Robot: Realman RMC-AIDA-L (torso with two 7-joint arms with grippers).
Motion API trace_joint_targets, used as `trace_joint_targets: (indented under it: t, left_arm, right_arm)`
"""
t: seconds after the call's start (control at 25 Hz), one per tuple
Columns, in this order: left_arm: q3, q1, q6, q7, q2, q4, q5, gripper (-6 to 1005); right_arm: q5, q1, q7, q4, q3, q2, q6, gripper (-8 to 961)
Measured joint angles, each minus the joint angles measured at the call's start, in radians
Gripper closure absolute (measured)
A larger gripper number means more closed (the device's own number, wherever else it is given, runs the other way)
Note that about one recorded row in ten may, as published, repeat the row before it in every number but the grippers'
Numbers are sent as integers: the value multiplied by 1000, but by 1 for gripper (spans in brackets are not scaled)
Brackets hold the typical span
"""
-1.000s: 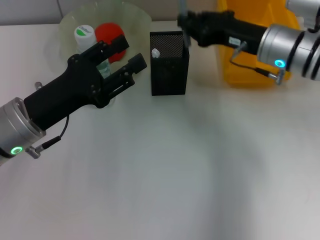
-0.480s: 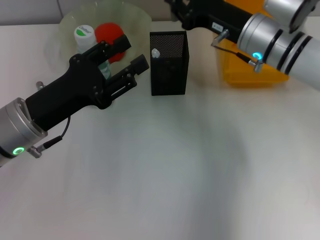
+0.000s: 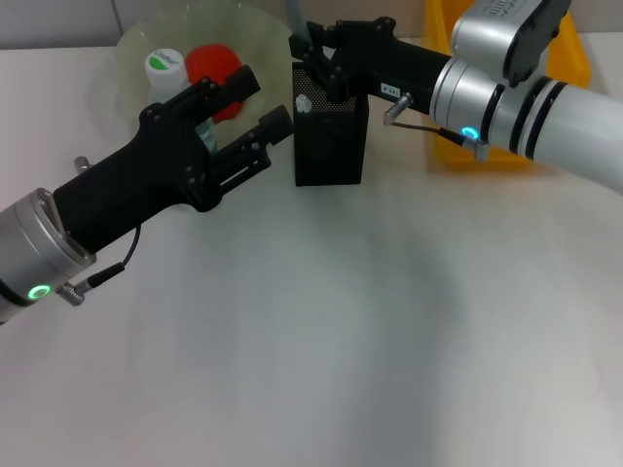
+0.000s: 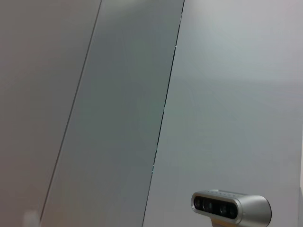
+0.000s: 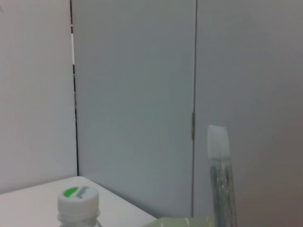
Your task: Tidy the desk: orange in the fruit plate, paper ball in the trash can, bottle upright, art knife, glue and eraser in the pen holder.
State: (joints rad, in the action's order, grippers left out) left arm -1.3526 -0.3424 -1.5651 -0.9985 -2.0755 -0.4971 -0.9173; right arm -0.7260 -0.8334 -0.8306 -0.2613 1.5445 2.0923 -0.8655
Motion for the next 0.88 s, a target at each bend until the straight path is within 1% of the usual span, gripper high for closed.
trace_joint_targets:
  t: [0.28,0.36,0.4,0.44,0.56,0.6,0.64,0.68,0.72,0.76,0.8,0.84,0.88]
  left_arm:
    - [1,-3,-1,2,1,5,0,347]
    - [1,-3,-1,8,1,5,1,347]
    - [1,-2,-1,14,1,5,8,347]
    - [1,-2,-1,14,1,5,8,347]
    - [1,0,-1,15,2,5,14,347]
    - [1,1,-1,15,3,5,15,348]
    - [1,1,-1,15,3,5,15,348]
    - [1,1,-1,15,3,5,15,348]
    - [1,2,-1,15,4,5,14,348]
    - [1,2,-1,15,4,5,14,348]
    - [1,2,-1,15,4,5,14,348]
    - [-5,2,-5,19,7,5,7,348]
    - [-5,4,-18,18,11,5,-1,348]
  right_arm:
    - [1,3,-4,-1,-1,0,17,667]
    - [1,12,-5,-13,-6,0,15,653]
    - [2,33,-21,-44,-7,0,10,646]
    - [2,33,-21,-44,-7,0,10,621]
    - [-18,115,-127,-158,-1,-10,4,545]
    - [-90,199,-217,-273,-5,-23,-17,520]
    - [-90,199,-217,-273,-5,-23,-17,520]
    - [-207,279,-306,-384,-15,-41,-75,520]
    - [-207,279,-306,-384,-15,-41,-75,521]
    - [-279,321,-350,-446,-28,-52,-122,521]
    - [-438,378,-416,-532,-80,-69,-255,521]
    - [-438,378,-416,-532,-80,-69,-255,521]
    - [-505,392,-446,-557,-109,-74,-318,522]
